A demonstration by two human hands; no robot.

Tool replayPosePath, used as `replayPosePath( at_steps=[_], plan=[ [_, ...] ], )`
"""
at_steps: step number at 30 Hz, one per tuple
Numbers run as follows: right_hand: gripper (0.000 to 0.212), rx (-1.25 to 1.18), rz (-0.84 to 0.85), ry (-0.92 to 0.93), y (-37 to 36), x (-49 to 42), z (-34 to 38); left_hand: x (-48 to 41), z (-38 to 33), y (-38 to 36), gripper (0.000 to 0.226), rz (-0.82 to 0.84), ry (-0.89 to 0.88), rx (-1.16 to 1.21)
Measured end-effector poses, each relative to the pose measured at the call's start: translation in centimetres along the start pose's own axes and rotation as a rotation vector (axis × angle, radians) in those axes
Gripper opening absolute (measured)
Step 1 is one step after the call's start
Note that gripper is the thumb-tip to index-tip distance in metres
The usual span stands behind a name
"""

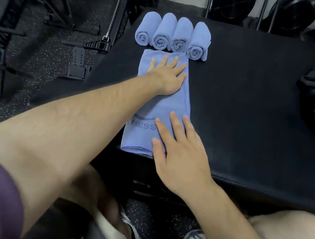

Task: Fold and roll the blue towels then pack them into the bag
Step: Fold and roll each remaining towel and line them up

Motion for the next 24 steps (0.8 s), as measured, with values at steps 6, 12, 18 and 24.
replayPosePath(
  at_steps=[6, 12, 18, 24],
  plan=[
    [0.059, -0.097, 0.135, -0.007, 1.3, 0.3, -0.4, 8.8, 0.2, -1.6, 0.054, -0.050, -0.106, 0.066],
    [0.063, -0.083, 0.169, -0.001, 2.4, 1.8, -0.5, 17.7, 0.4, -3.6, 0.050, -0.175, -0.189, 0.128],
    [0.073, 0.117, 0.247, 0.067, 3.3, 1.9, -0.1, 24.9, 1.9, -7.1, 0.052, -0.407, -0.325, 0.159],
    [0.067, 0.045, 0.086, 0.213, 3.2, 2.9, -2.0, 26.4, 3.7, -8.0, 0.043, -0.551, -0.398, 0.179]
  ],
)
Point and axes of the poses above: each hand's wrist, its own x-axis away from the middle knuckle, its own y-axis out of the back of the hand, z = x × y, the point moved 2 cm from there along -x, towards the middle knuckle, and after that the axes turned 2 degrees about -y, right-handed, at the moved point
